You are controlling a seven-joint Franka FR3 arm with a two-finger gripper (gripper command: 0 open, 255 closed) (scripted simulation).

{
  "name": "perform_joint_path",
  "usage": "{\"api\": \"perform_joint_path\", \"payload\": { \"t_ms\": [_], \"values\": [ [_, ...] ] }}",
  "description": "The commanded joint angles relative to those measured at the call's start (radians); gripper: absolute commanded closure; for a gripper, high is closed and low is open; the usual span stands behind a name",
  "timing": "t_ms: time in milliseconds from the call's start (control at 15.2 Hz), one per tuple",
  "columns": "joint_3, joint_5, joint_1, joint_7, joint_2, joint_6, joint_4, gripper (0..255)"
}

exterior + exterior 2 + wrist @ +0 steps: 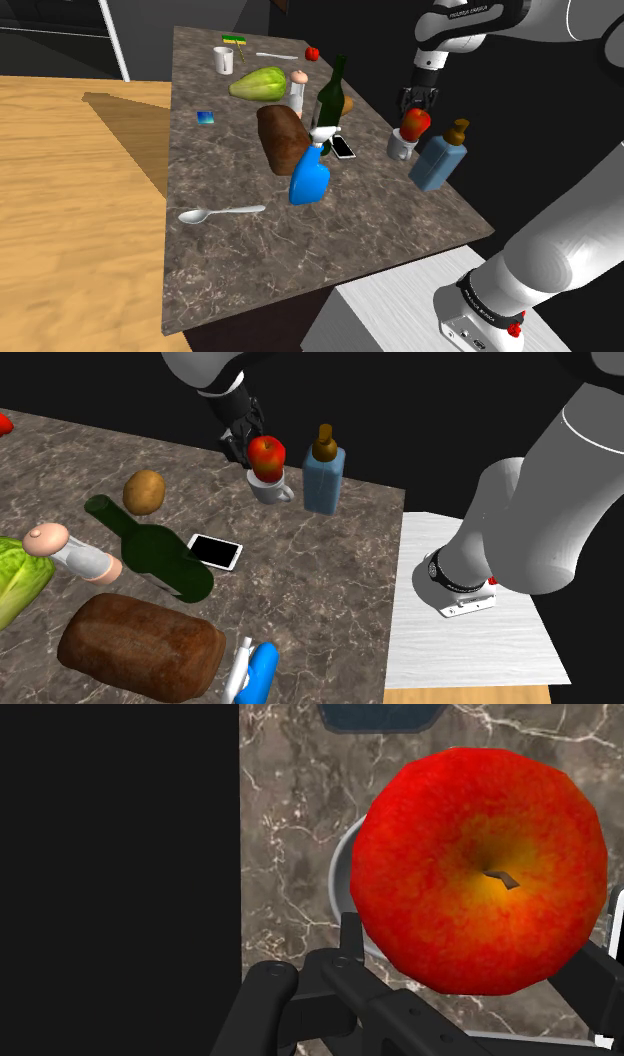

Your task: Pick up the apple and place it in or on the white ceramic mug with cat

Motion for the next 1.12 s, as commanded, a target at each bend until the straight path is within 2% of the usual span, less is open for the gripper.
{"api": "perform_joint_path", "payload": {
  "t_ms": [0, 330, 594, 1056],
  "values": [
    [0.0, 0.0, 0.0, 0.0, 0.0, 0.0, 0.0, 0],
    [0.0, 0.0, 0.0, 0.0, 0.0, 0.0, 0.0, 0],
    [0.002, 0.002, 0.002, -0.002, 0.004, -0.128, 0.132, 0],
    [0.002, 0.002, 0.002, -0.002, 0.004, -0.128, 0.132, 0]
  ]
}}
